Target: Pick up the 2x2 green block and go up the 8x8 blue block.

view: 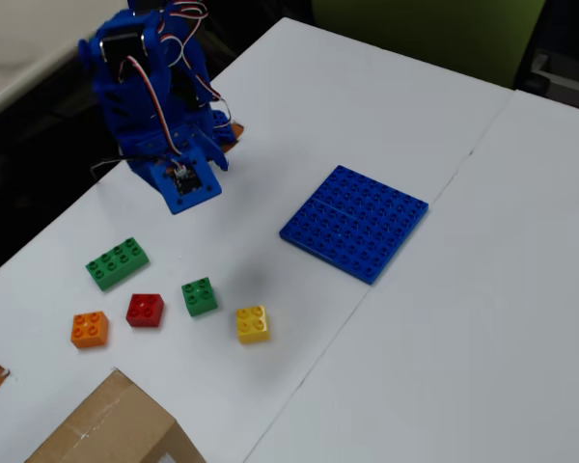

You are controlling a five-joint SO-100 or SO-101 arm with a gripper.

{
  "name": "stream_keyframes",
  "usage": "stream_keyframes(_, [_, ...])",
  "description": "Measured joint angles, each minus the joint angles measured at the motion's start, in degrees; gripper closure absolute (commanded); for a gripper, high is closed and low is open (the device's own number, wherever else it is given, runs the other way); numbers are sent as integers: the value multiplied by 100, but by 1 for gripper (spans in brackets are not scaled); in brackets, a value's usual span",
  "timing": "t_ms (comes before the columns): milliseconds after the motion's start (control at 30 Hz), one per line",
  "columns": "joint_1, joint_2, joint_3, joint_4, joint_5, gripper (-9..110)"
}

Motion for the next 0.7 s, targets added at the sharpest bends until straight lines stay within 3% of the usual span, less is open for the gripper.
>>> stream_keyframes(367, [149,-2206,-1283,-360,896,60])
stream_keyframes(700, [167,-2786,-1521,-1090,1327,62])
